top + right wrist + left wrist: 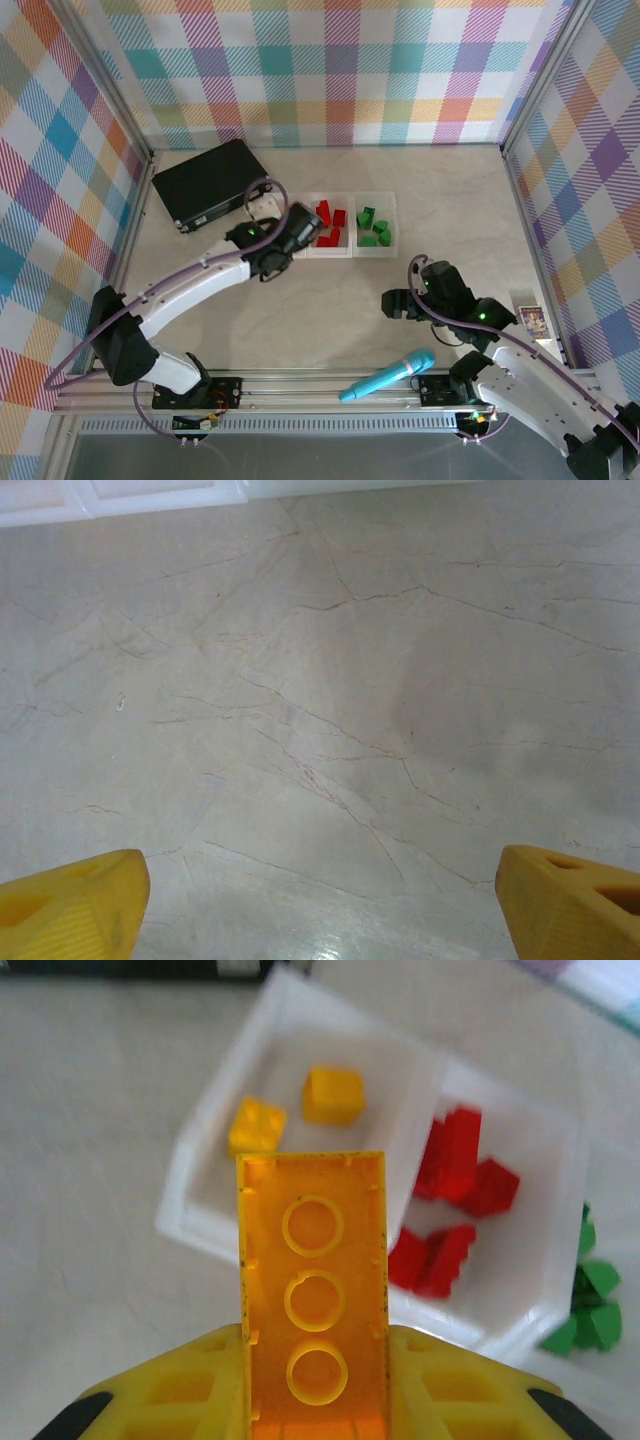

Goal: Sort the legos into containers by color
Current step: Place the lego in the container.

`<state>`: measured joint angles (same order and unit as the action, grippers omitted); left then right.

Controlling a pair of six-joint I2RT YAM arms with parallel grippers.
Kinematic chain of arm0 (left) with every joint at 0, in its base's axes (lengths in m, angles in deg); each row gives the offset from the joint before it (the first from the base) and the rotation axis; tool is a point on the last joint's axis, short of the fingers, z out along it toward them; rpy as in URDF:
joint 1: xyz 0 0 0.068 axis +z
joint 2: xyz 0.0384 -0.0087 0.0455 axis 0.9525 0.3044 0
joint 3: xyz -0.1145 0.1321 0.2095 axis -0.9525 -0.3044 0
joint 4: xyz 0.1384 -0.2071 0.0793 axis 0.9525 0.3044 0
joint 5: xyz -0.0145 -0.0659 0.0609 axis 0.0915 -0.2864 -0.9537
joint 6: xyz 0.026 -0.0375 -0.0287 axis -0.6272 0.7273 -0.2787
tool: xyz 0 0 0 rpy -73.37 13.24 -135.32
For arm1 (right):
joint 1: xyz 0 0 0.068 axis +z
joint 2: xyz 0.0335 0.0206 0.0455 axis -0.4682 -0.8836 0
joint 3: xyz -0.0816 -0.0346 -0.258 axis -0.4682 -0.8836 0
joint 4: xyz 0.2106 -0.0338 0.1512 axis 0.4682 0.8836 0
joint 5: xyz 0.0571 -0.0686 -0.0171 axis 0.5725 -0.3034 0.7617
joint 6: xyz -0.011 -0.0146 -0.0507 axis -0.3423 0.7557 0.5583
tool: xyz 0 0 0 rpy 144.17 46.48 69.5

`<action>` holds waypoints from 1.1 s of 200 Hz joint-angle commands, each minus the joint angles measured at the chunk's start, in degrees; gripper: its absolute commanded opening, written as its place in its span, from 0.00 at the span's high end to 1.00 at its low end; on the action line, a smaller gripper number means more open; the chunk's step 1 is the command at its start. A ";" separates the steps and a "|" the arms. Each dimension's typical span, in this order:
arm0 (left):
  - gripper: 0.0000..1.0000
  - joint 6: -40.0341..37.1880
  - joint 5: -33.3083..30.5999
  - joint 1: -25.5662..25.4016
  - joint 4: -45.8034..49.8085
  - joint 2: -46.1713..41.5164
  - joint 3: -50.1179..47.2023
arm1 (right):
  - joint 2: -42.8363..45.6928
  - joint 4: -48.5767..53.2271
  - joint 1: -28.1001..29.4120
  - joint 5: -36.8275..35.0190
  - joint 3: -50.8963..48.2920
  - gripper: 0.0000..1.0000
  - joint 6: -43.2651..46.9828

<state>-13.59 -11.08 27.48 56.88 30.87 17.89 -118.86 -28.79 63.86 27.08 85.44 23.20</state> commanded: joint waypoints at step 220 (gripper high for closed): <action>0.37 -24.80 25.87 18.52 -13.30 29.46 16.16 | 6.31 -3.45 -0.35 -5.41 0.62 0.10 3.29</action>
<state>-37.39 13.42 45.60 45.17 60.59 32.09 -112.83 -32.42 63.86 23.36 85.47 25.63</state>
